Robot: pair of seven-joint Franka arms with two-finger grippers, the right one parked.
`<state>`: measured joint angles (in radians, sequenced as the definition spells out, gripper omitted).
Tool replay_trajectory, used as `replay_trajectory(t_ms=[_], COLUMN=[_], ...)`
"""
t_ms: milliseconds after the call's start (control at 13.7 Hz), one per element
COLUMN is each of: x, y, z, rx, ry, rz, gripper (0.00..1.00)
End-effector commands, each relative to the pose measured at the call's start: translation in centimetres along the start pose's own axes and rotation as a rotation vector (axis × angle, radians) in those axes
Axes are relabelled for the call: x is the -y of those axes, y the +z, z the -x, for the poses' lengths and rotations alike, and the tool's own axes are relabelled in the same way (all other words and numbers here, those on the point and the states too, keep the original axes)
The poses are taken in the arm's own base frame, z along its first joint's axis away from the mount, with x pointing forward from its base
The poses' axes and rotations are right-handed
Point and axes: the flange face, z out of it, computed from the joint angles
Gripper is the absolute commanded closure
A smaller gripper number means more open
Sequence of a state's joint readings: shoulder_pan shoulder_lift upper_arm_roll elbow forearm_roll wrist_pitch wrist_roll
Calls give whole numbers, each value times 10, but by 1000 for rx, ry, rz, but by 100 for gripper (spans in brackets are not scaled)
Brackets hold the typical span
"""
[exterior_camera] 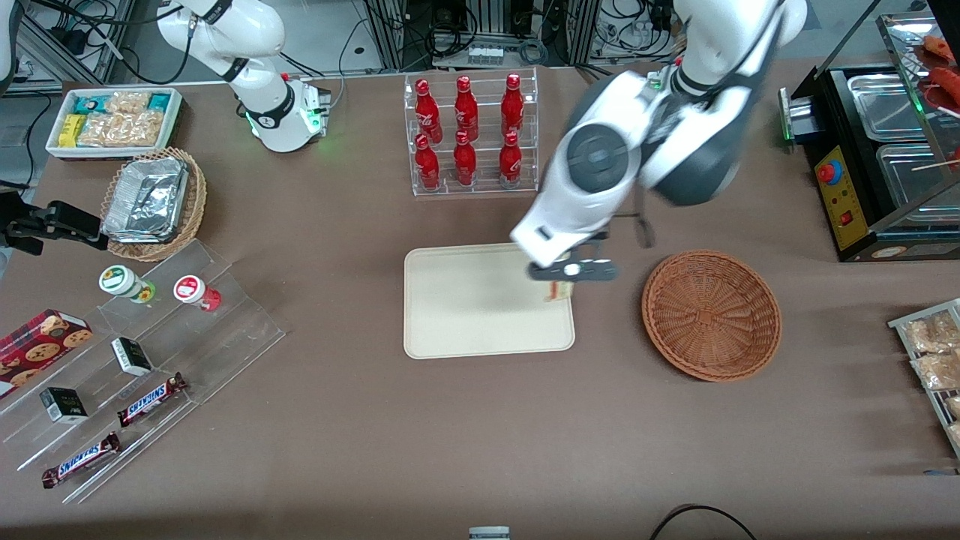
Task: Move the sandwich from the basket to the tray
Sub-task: 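Carry the sandwich with the left gripper over the beige tray, then lower the sandwich onto the tray and open the left gripper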
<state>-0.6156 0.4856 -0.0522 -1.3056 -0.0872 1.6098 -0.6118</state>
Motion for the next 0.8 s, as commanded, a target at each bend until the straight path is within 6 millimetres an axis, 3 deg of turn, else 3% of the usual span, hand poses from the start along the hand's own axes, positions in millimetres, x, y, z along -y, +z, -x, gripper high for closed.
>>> replay_trajectory(t_ms=[0,366,732], x=[-43,-87,-107], y=[32,106,152], z=[-18,-35,-34], rx=[-13,-73,-71], ry=[-18,-50,-39], rz=[14,47,36], gripper=[100,100,100])
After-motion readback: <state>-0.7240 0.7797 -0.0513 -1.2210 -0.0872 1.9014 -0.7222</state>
